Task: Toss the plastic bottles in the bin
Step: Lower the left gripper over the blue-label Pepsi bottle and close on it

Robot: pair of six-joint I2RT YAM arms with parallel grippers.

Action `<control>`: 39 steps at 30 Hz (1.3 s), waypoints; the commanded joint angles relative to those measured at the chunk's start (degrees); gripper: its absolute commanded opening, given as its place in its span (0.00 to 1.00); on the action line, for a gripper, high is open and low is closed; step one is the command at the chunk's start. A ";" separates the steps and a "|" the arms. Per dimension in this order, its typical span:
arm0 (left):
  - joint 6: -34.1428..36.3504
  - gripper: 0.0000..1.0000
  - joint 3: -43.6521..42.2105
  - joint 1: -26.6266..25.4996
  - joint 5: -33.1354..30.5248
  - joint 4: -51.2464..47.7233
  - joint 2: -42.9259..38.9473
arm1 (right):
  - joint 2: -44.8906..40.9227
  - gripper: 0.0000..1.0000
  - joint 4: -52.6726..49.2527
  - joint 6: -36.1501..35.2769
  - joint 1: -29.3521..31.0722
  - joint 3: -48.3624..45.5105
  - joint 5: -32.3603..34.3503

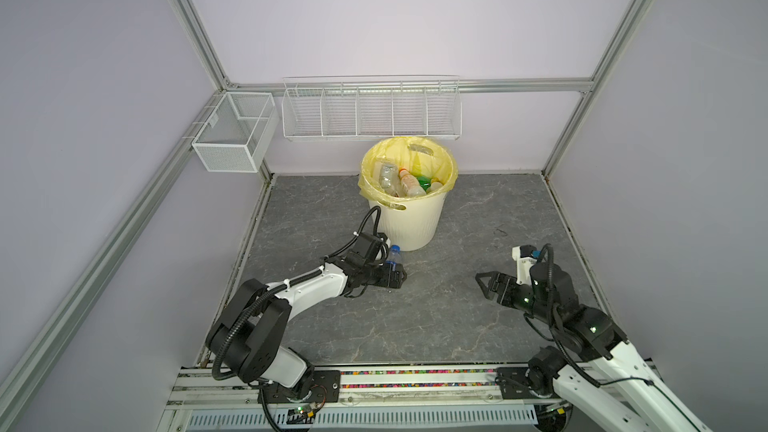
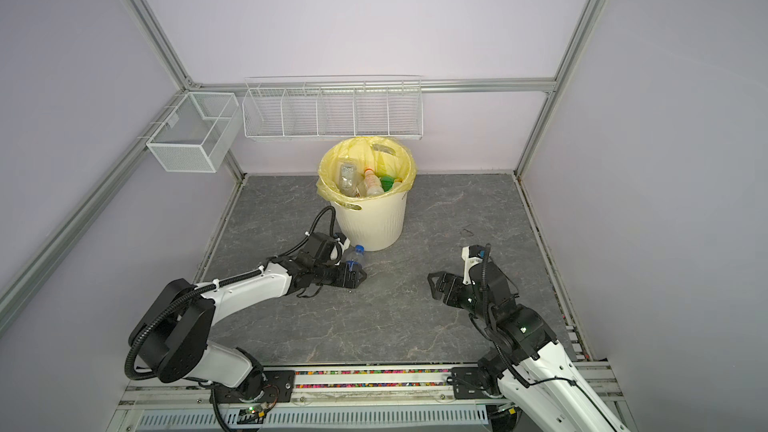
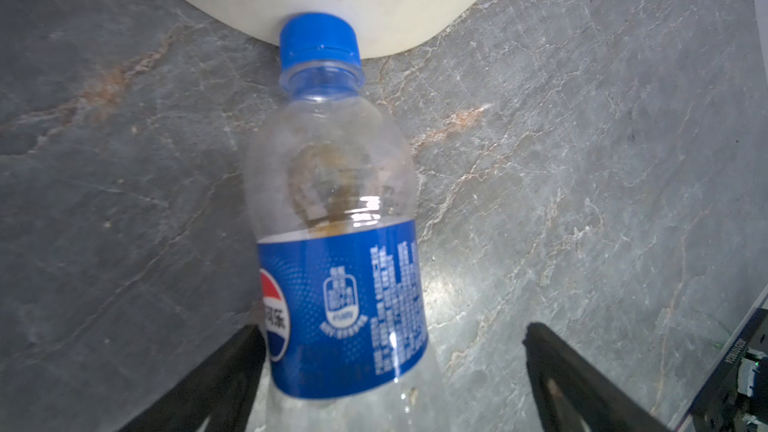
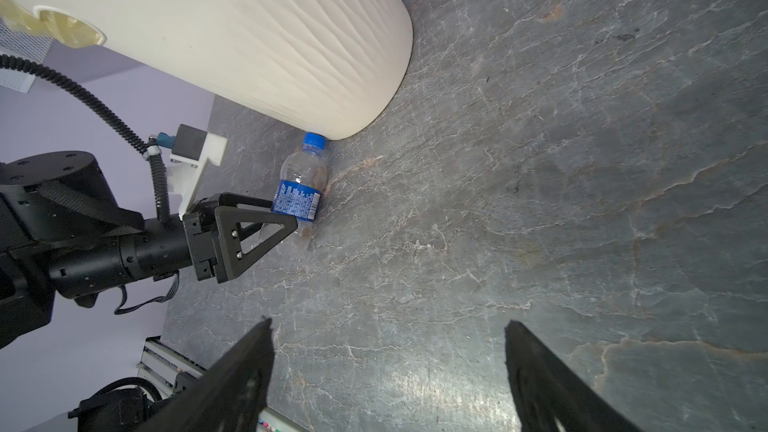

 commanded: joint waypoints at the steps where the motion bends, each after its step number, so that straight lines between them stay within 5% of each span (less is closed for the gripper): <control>1: -1.76 0.97 0.36 -0.41 -2.92 -1.49 0.04 | -0.81 0.88 0.67 0.89 -0.29 -1.23 0.05; 10: -4.35 0.91 1.13 -0.41 -5.99 -2.50 3.57 | -1.14 0.88 -1.12 1.32 -0.27 -1.00 2.32; 23: -4.99 0.63 0.90 -0.41 -3.89 -1.55 3.82 | -0.56 0.88 -1.81 2.22 -0.29 -1.14 3.74; 25: -4.90 0.55 0.87 -0.41 -2.91 -1.45 3.43 | -0.64 0.88 -2.00 2.38 -0.28 -1.14 3.86; 34: -6.14 0.54 0.64 -0.41 -1.57 -2.72 -0.82 | -1.18 0.88 -2.82 3.08 -0.31 -1.38 5.02; 39: -7.33 0.42 -0.32 -0.48 -0.12 -2.63 -4.89 | -1.47 0.88 -3.15 3.51 -0.34 -1.82 5.26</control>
